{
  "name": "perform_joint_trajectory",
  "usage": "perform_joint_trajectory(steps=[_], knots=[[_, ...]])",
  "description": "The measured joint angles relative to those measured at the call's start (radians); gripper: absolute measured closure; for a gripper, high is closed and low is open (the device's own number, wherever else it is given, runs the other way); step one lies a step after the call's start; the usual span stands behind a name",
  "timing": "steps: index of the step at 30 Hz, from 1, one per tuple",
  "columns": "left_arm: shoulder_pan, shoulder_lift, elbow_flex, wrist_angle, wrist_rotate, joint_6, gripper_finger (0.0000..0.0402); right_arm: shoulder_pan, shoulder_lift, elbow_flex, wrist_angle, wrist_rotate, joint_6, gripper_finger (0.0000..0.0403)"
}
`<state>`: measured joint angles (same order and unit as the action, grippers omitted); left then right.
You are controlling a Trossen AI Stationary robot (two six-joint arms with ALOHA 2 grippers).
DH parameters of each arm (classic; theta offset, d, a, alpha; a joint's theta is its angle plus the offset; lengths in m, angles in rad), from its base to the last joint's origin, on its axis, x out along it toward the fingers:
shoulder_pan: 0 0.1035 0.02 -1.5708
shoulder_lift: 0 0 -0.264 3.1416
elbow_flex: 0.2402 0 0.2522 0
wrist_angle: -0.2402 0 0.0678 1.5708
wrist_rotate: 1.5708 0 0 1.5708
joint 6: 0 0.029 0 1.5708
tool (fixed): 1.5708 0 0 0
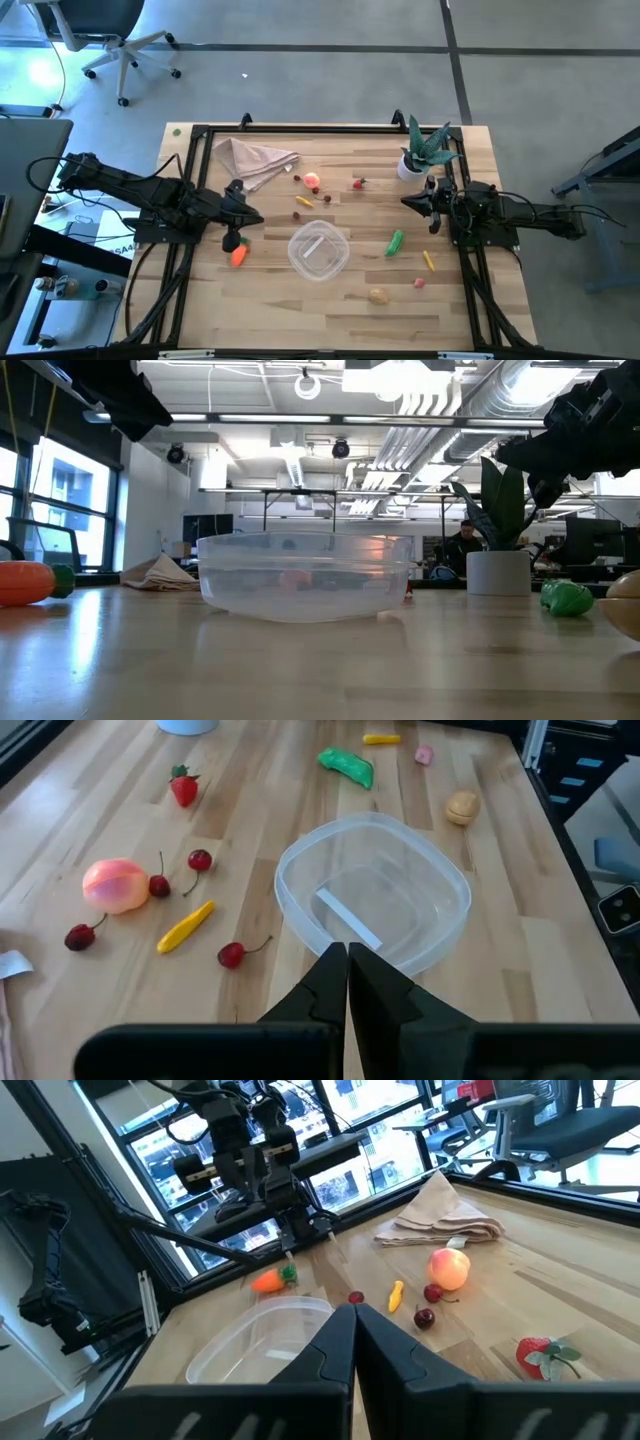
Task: Pick and placing Produce into tupperware
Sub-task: Put the green peas into the transparent bin
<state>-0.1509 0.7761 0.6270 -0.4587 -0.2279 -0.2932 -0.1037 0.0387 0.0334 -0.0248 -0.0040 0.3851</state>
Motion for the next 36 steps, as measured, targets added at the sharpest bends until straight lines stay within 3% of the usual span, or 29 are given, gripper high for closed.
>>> perform_joint_trajectory(steps=[30,36], knots=[[0.0,0.0,0.0,-0.015,-0.014,-0.049,0.0396,0.0,0.0,0.0,-0.011,0.034,-0.023,0.0403],[0.0,0.0,0.0,-0.014,-0.014,-0.049,0.0396,0.0,0.001,0.017,0.128,-0.029,-0.07,0.0402]])
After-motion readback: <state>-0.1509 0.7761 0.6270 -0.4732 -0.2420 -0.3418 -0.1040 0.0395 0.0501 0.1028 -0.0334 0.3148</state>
